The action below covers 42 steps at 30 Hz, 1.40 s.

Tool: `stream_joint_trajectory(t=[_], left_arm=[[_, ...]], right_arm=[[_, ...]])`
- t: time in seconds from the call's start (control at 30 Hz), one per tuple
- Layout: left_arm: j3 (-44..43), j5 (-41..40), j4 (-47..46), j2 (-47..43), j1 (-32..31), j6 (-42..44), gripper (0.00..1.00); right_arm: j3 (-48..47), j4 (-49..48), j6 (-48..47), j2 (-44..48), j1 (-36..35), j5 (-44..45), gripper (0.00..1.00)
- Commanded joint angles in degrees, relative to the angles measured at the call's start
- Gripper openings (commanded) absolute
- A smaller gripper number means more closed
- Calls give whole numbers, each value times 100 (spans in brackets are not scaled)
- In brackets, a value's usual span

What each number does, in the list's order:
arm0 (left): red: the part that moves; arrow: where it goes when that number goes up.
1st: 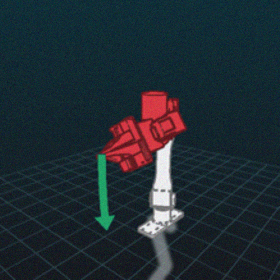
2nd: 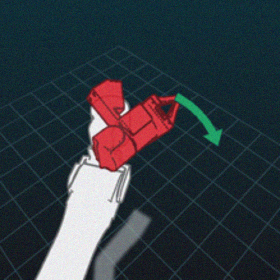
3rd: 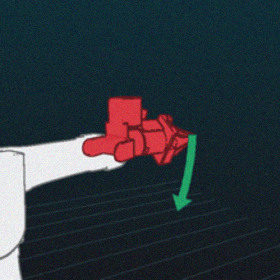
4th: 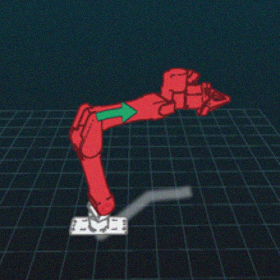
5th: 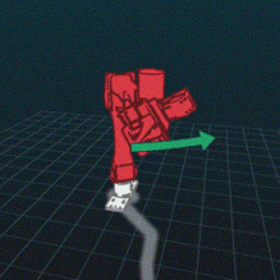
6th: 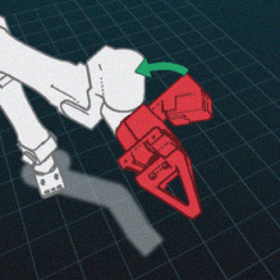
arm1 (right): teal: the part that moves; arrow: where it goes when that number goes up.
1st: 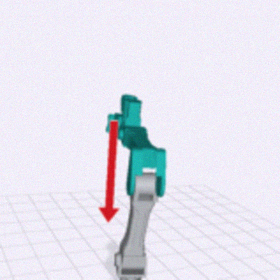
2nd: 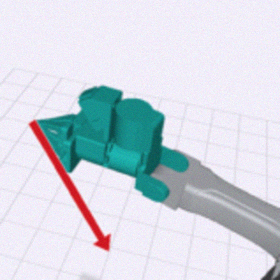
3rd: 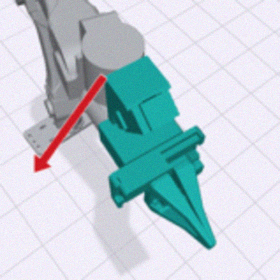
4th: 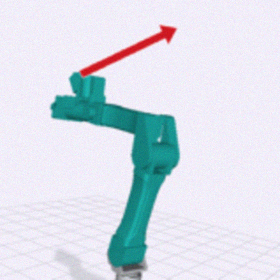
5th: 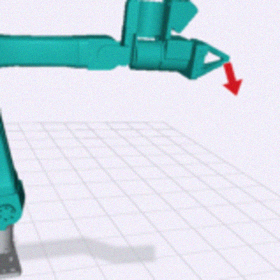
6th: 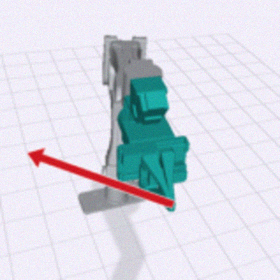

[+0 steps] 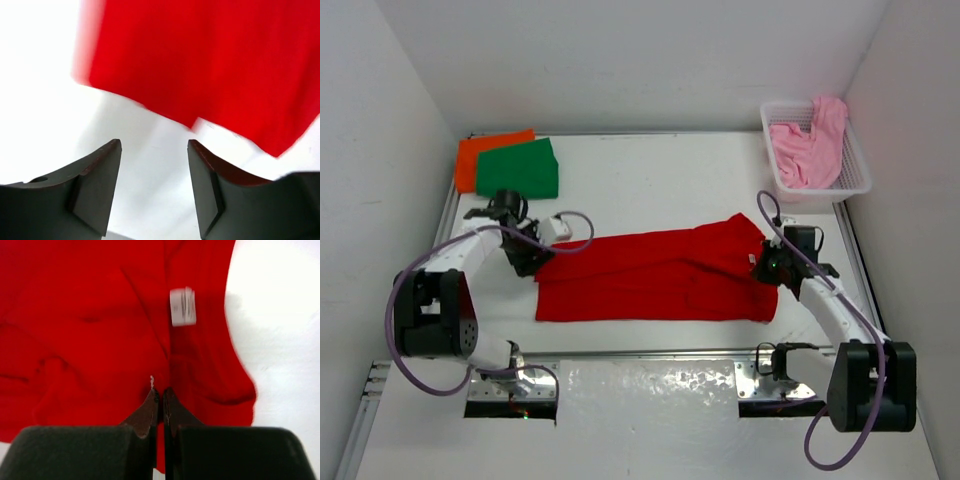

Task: Fold and stack the t-shirts
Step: Fold the other side of the tshirt into a rectangle

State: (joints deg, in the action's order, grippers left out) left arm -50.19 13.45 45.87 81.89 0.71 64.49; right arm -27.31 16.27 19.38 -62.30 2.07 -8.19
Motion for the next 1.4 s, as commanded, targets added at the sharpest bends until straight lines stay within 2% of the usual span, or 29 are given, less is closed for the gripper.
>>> stream_joint_trajectory(t=[0.0, 0.03, 0.07, 0.2, 0.23, 0.3, 0.33, 0.5, 0.6, 0.83, 0.93, 1.13, 1.3, 1.37], left_arm=[[-1560, 974, -16, 20, -237, -900, 54], [-2216, 1123, 1, 186, -525, -1451, 54], [-2492, 1124, 1, 274, -728, -1683, 54], [-3303, 975, -699, 836, -2151, -2834, 52], [-3513, 932, -841, 1186, -2702, -3132, 51], [-3759, 879, -1209, 1609, -3189, -3424, 48], [-4091, 965, -1273, 2090, -3548, -3652, 46], [-5306, 1484, -1344, 3760, -4472, -4075, 40], [-6035, 1581, -1475, 4403, -4886, -4119, 40], [-6757, 1433, -2003, 5258, -5230, -4603, 42], [-6758, 1195, -2055, 5416, -5256, -4630, 45], [-6749, 1151, -2082, 5759, -5318, -4647, 50], [-6758, 1186, -2275, 5953, -5353, -4787, 50], [-6775, 1256, -2293, 5962, -5353, -4831, 44]], right_arm=[[340, -168, 338, 96, -4, -332, 0], [462, -177, 374, 104, -4, -368, 0], [524, -177, 400, 130, -4, -403, 0], [771, -361, 479, 219, -4, -482, 0], [841, -449, 505, 219, -4, -500, 0], [894, -528, 619, 158, 4, -517, 0], [894, -581, 637, 114, 4, -561, 0], [920, -556, 637, 42, 4, -597, 0], [938, -494, 681, 113, 4, -509, 0], [999, -379, 883, 183, 22, -403, 0], [1000, -405, 928, 236, 22, -412, 3], [921, -362, 805, 210, 22, -456, 3], [885, -335, 778, 219, 22, -508, 2], [885, -326, 778, 210, 22, -509, 1]])
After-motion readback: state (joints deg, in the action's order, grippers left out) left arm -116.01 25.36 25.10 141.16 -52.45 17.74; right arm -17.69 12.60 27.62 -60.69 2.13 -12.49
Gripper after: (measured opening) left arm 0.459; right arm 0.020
